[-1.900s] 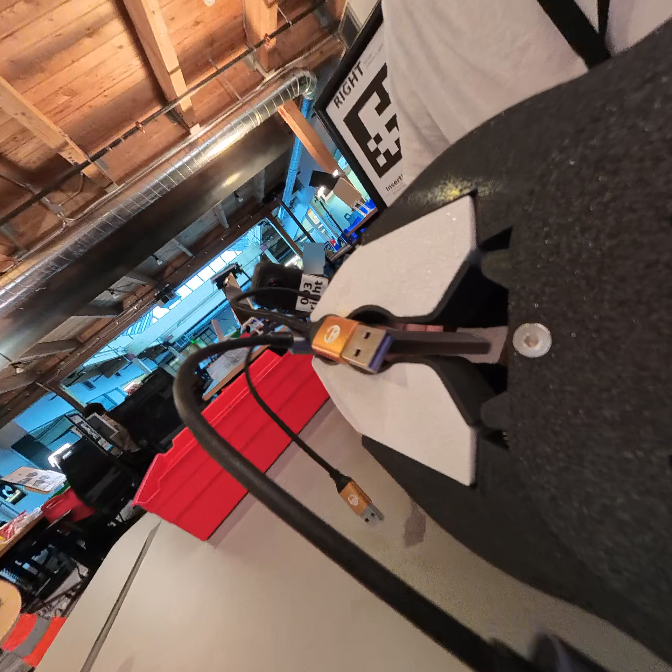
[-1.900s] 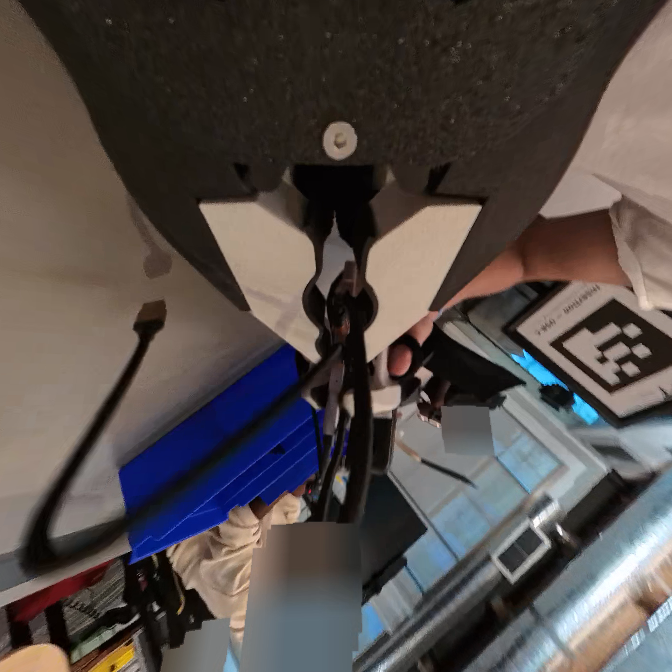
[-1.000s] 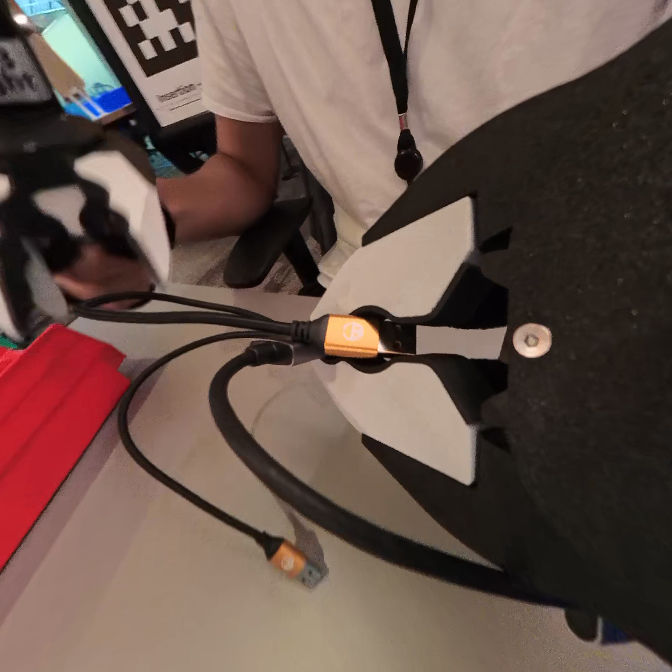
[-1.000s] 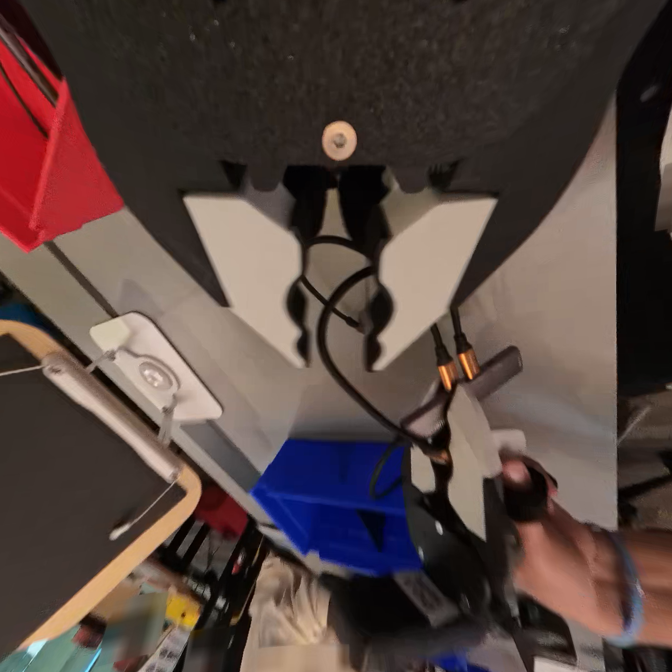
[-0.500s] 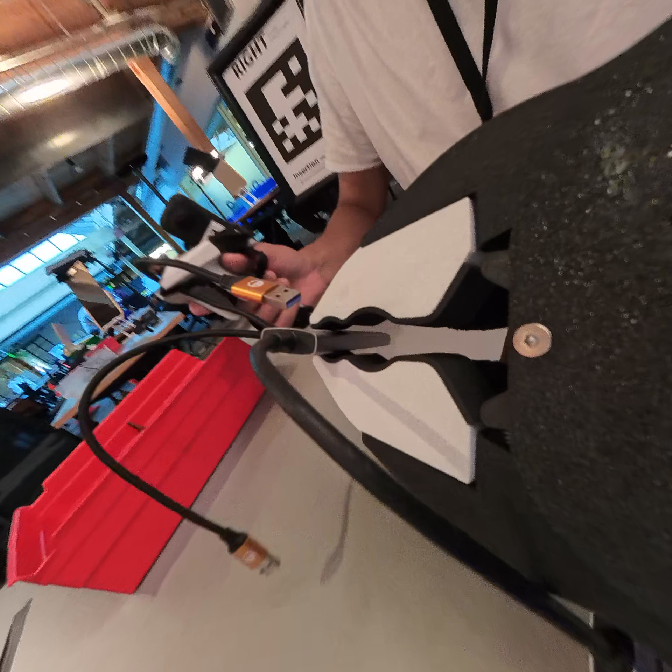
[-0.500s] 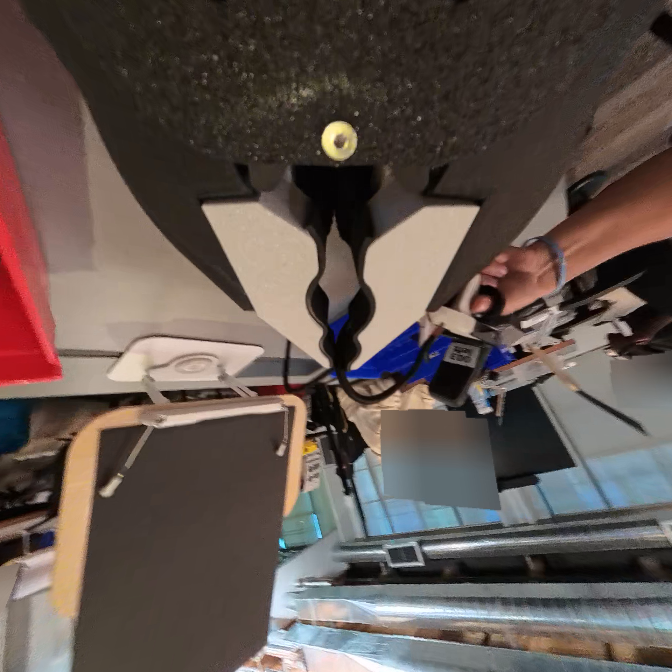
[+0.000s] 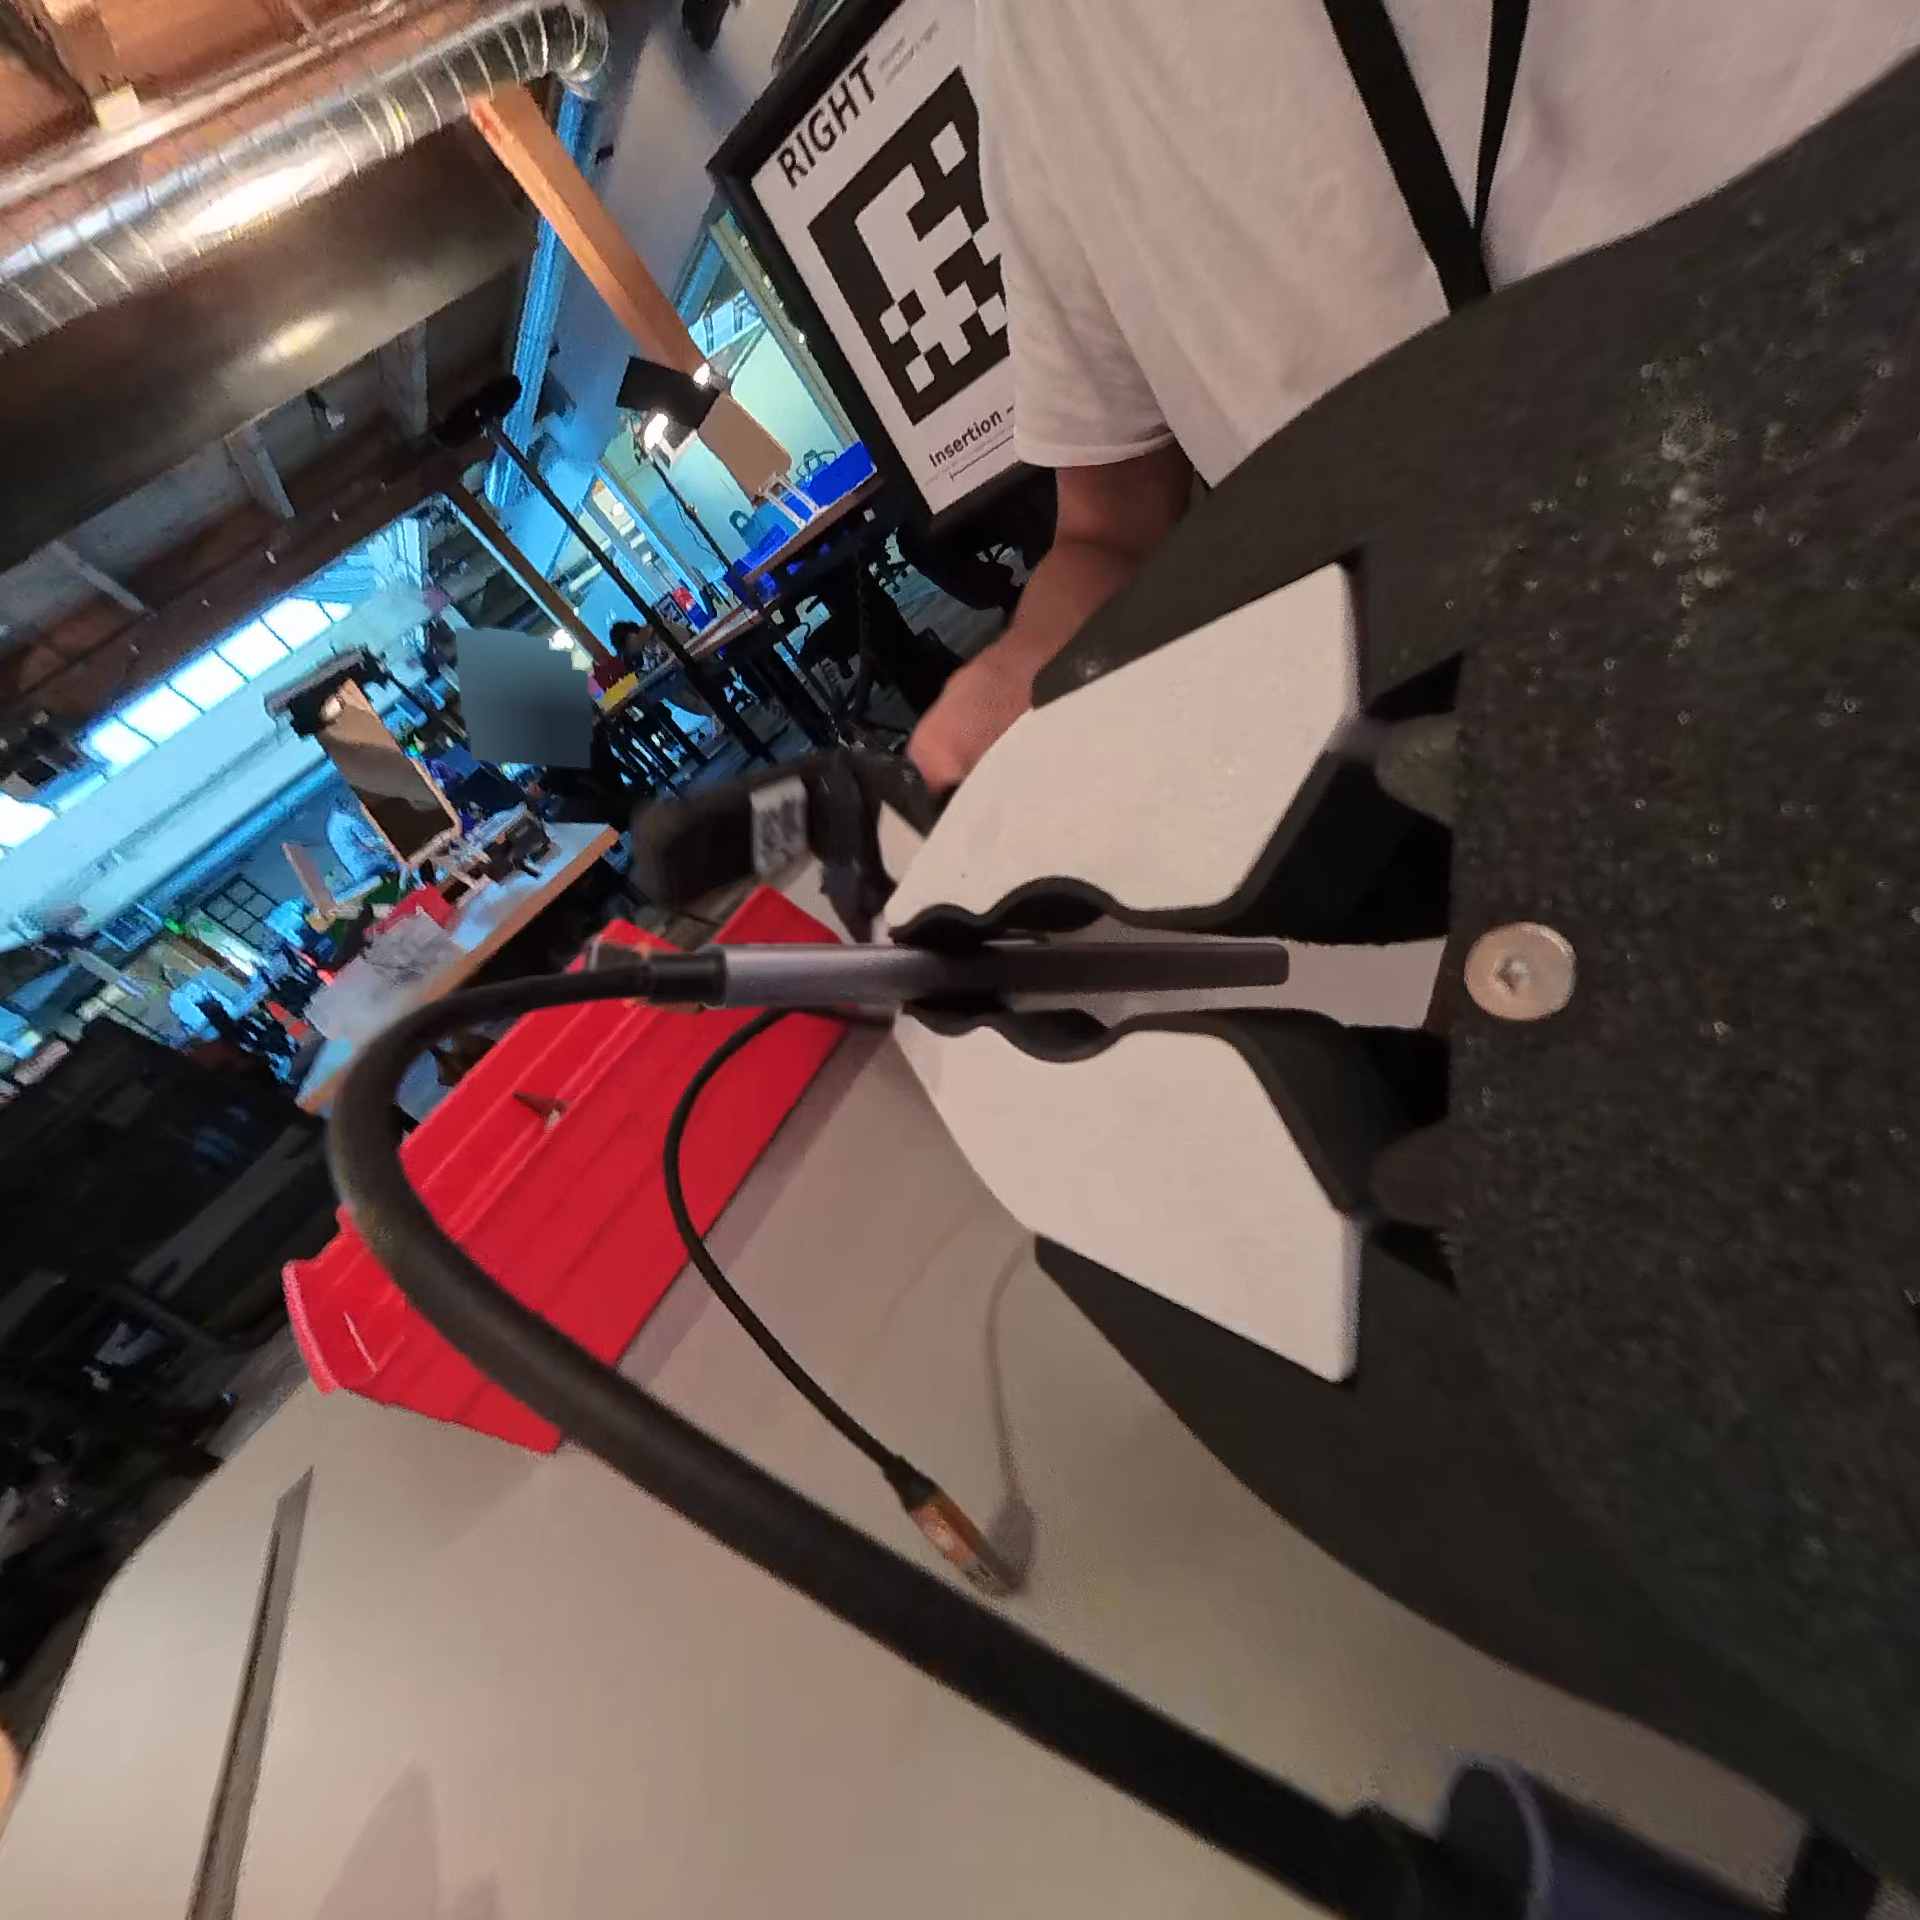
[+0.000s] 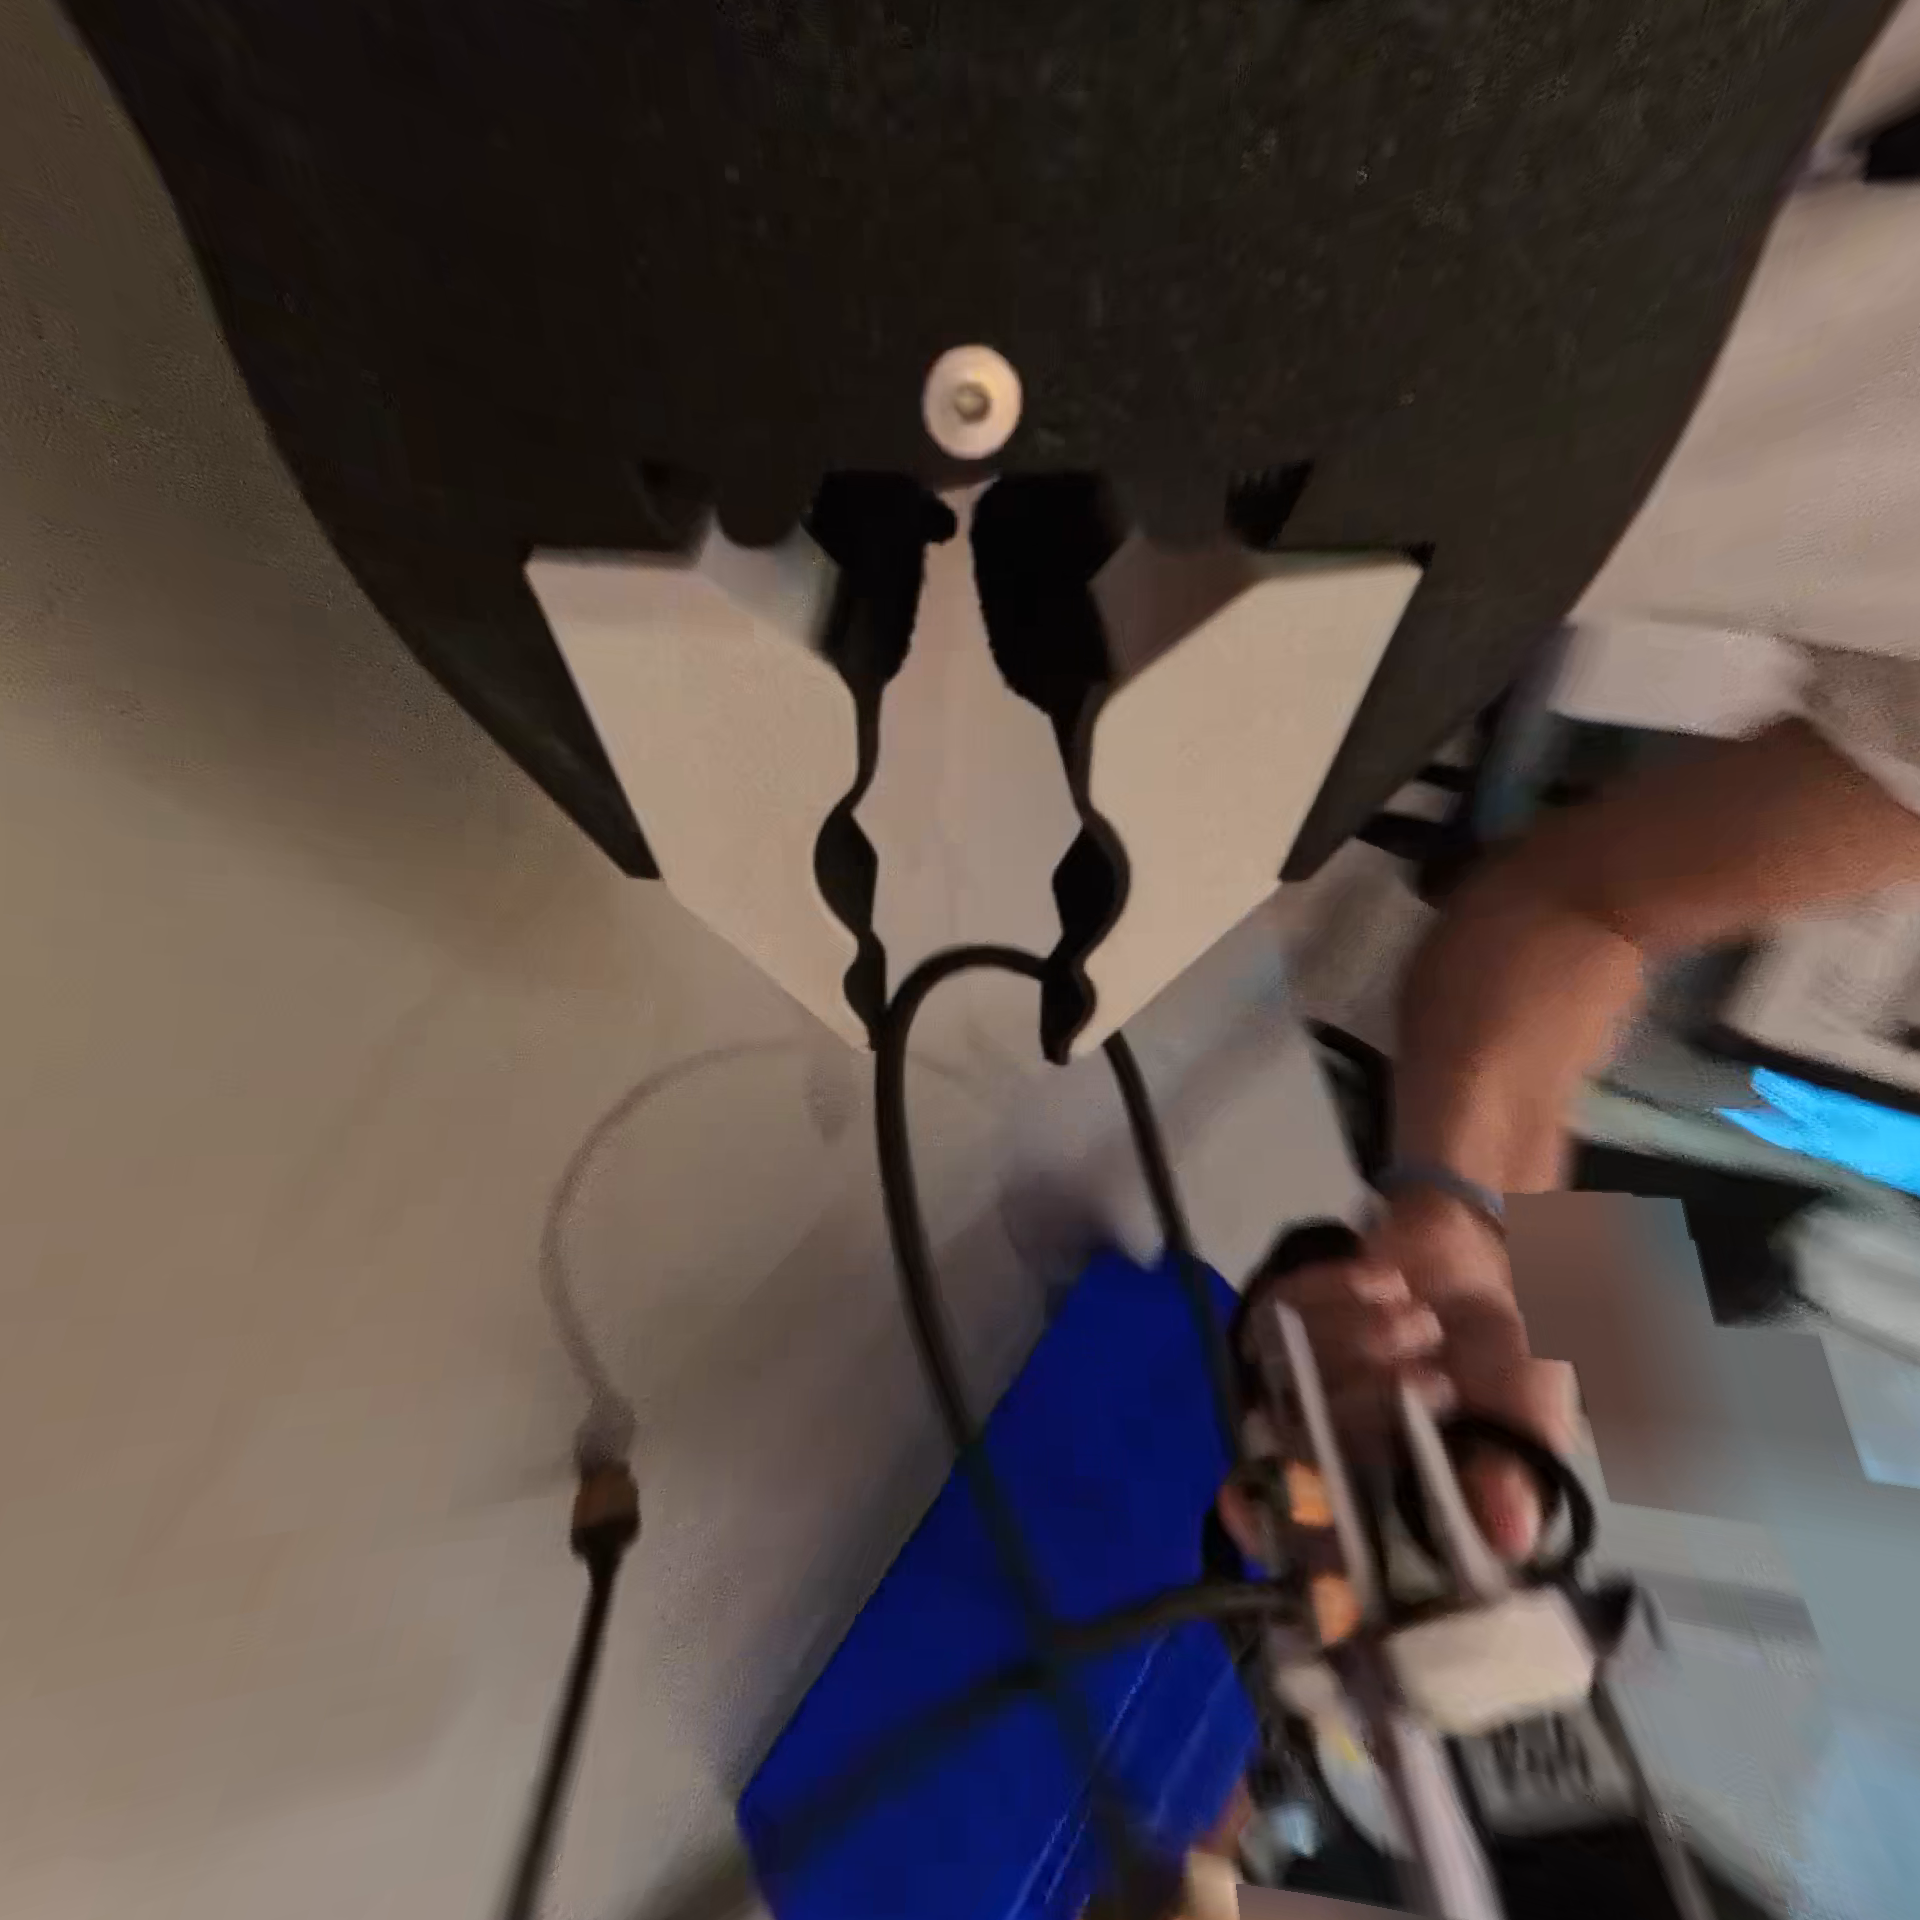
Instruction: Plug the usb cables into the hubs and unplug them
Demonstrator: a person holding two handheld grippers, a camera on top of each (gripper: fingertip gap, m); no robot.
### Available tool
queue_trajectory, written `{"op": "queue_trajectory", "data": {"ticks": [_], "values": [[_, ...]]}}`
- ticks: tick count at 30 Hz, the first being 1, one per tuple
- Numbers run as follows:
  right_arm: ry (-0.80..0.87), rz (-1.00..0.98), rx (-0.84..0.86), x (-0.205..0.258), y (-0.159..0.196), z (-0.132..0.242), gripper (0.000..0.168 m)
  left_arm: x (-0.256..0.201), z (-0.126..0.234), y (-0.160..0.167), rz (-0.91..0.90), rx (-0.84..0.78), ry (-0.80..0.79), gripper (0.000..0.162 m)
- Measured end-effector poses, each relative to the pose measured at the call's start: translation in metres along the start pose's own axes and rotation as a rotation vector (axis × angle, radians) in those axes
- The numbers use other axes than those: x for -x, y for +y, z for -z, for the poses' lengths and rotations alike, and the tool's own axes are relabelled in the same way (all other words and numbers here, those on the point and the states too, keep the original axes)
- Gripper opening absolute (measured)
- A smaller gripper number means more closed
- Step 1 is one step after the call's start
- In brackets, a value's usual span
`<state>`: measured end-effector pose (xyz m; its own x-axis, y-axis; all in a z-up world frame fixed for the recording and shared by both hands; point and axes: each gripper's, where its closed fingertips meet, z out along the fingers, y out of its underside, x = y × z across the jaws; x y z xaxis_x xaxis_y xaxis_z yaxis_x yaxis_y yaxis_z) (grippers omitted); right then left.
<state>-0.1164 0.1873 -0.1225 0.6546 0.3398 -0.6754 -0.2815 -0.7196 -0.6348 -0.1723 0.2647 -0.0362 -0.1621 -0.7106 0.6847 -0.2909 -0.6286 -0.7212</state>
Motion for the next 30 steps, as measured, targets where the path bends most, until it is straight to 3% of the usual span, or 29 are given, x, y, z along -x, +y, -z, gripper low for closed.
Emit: {"op": "queue_trajectory", "data": {"ticks": [2, 5, 7, 10, 14, 23, 30], "values": [[0.192, 0.317, 0.004, -0.001, -0.02, 0.026, 0.046, 0.007, 0.001, 0.008, 0.015, 0.047, -0.056, 0.009], [0.24, 0.719, -0.157, 0.053, -0.062, 0.059, 0.044, 0.004, -0.005, 0.025, 0.03, 0.134, -0.064, 0.009], [0.201, 0.952, -0.233, 0.093, -0.069, 0.058, 0.038, -0.003, -0.012, 0.034, 0.067, 0.184, -0.018, 0.009], [0.243, 1.279, -0.26, 0.1, -0.06, 0.03, 0.027, -0.021, -0.023, 0.049, 0.106, 0.265, 0.093, 0.009], [0.113, 1.292, -0.212, 0.087, -0.031, -0.004, 0.026, -0.044, -0.028, 0.047, 0.21, 0.228, 0.252, 0.008], [0.053, 1.272, -0.225, 0.078, -0.018, -0.007, 0.011, -0.046, -0.035, 0.064, 0.255, 0.26, 0.338, 0.008], [0.171, 1.288, -0.158, 0.056, -0.021, -0.011, 0.01, -0.028, -0.044, 0.063, 0.239, 0.209, 0.32, 0.008]]}}
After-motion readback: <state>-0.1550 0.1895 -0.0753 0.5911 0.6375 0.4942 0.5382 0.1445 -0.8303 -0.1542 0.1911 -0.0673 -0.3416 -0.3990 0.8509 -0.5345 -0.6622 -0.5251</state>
